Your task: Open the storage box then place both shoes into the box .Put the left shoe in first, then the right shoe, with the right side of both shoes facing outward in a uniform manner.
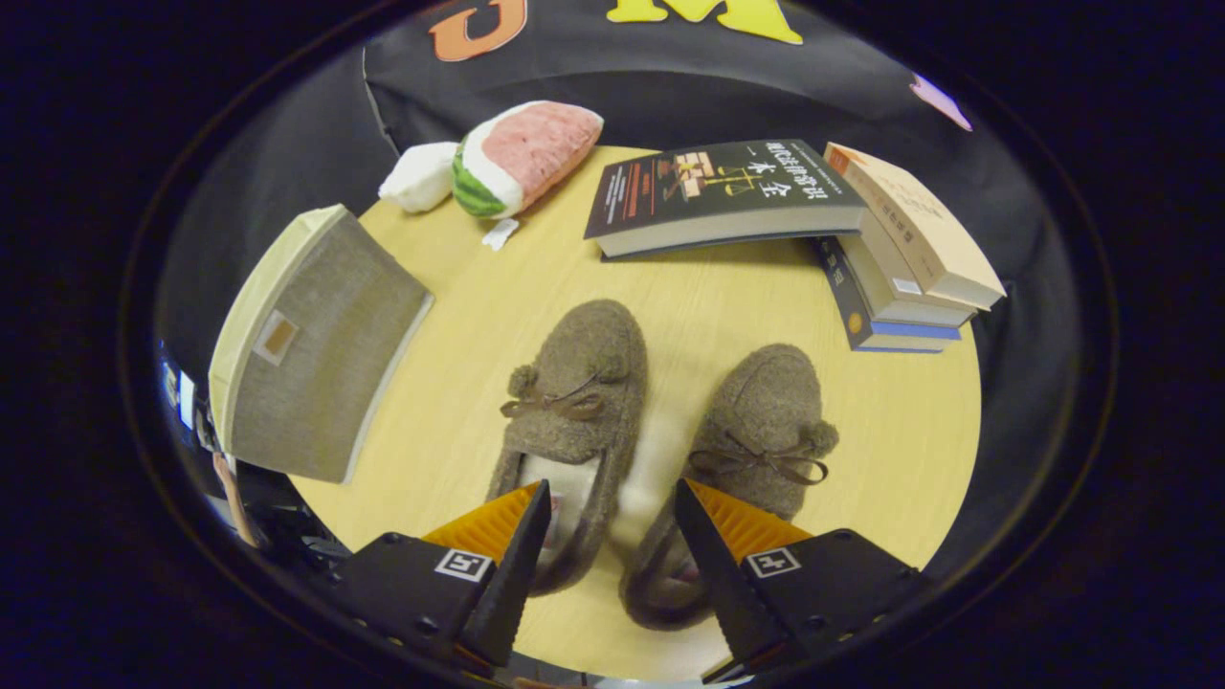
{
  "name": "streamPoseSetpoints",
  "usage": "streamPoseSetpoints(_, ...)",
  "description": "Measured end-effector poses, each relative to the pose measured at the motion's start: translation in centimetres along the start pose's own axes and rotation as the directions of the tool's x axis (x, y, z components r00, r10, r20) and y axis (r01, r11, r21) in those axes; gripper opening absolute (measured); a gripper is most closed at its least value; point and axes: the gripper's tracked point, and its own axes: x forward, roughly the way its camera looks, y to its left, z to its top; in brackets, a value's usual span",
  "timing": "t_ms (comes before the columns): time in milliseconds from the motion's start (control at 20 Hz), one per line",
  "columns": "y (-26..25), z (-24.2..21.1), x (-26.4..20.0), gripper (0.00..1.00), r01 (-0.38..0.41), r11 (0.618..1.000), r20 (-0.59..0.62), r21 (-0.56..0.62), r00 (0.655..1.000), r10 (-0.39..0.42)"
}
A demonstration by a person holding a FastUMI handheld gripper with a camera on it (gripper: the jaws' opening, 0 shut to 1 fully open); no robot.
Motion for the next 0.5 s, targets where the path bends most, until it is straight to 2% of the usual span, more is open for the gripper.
streamPoseSetpoints(200,-0.76,0.0,1.19,0.62,0.061,0.998,-0.045,0.032,0.997,-0.059)
streamPoseSetpoints(300,-0.35,0.07,1.41,0.53,0.064,0.998,-0.069,0.019,0.996,-0.062)
streamPoseSetpoints(500,-0.3,0.08,0.51,0.53,0.118,0.992,-0.084,-0.045,0.989,-0.122)
